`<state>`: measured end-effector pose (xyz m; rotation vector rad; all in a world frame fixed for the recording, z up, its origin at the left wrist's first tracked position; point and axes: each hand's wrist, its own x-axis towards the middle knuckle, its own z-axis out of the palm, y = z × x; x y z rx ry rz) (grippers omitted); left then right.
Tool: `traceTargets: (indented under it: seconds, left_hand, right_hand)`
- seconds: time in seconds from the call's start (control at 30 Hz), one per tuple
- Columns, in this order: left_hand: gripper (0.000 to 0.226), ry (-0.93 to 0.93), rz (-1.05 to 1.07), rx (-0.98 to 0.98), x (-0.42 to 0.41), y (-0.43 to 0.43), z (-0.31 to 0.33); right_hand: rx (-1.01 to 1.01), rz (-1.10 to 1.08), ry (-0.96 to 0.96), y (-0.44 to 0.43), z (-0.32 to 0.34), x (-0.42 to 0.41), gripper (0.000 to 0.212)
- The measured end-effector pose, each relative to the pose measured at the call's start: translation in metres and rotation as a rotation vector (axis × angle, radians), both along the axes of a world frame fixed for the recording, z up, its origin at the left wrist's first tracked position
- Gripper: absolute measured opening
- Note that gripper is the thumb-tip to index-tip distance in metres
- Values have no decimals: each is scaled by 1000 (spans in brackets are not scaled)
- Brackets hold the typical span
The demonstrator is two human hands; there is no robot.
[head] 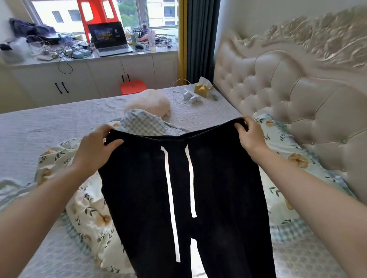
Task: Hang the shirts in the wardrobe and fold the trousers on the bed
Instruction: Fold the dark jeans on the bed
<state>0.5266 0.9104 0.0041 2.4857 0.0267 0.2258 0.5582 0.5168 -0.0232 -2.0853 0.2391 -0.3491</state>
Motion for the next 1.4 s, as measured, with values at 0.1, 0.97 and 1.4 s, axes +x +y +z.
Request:
traceTargets:
  seconds: [0.1,0.97,1.4]
  left_hand:
    - [26,-20,27,75,48,1,-23]
    - [33,246,212,244,271,7,-373]
    - [60,-193,-523,529,204,-103,-405]
  right_hand:
    - [-5,-25,-18,7,-19,46,18]
    - [-193,1,-39,29,-366,272,23]
    - [62,-33,512,6,-431,219,55]
